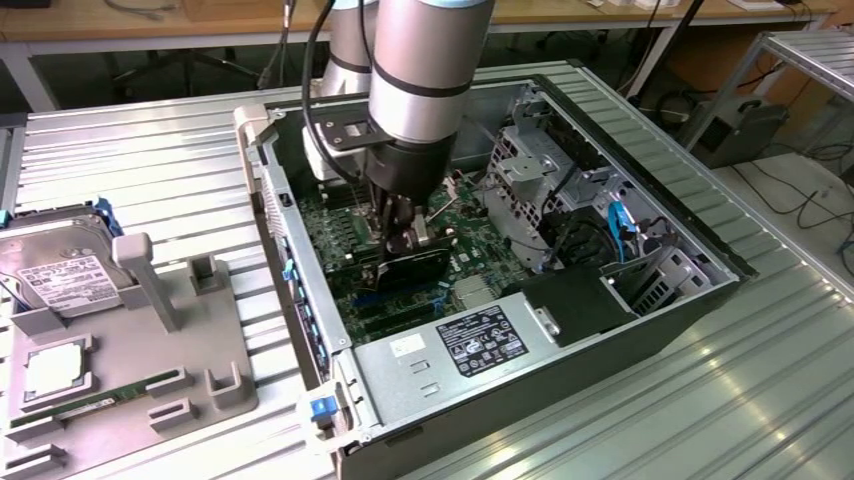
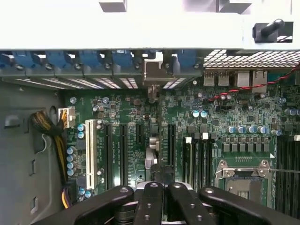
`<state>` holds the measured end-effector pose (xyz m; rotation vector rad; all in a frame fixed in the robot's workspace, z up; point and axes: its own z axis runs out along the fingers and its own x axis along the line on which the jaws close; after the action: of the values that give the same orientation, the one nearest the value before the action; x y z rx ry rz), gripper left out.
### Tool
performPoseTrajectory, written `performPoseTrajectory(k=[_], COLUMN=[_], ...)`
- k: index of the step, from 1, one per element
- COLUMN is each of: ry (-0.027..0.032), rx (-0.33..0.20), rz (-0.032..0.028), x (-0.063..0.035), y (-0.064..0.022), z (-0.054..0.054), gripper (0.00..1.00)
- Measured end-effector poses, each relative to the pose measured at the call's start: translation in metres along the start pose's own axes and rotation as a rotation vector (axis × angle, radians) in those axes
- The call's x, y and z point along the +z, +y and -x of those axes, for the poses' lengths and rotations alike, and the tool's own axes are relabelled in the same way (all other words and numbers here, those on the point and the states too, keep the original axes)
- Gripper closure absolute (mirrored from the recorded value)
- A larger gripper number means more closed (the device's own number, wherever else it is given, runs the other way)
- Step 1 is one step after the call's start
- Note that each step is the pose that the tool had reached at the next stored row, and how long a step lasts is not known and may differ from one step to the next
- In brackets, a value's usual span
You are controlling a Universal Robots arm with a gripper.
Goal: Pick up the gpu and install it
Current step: 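Insert the gpu into the slot, then press down on the gpu until it lock into place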
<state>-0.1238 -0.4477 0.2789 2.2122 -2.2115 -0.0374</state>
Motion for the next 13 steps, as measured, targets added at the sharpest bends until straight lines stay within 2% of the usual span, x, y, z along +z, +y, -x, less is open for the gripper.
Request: performPoseTrajectory(k=[5,13], ry=[0.0027,0.0055], rx=[0.0,0.0], rz=[-0.0006,-0.0007], x=[0.0021,0.006], y=[0.0069,0.0073], z=[0.0028,0.0029], gripper=[0.89,0.89])
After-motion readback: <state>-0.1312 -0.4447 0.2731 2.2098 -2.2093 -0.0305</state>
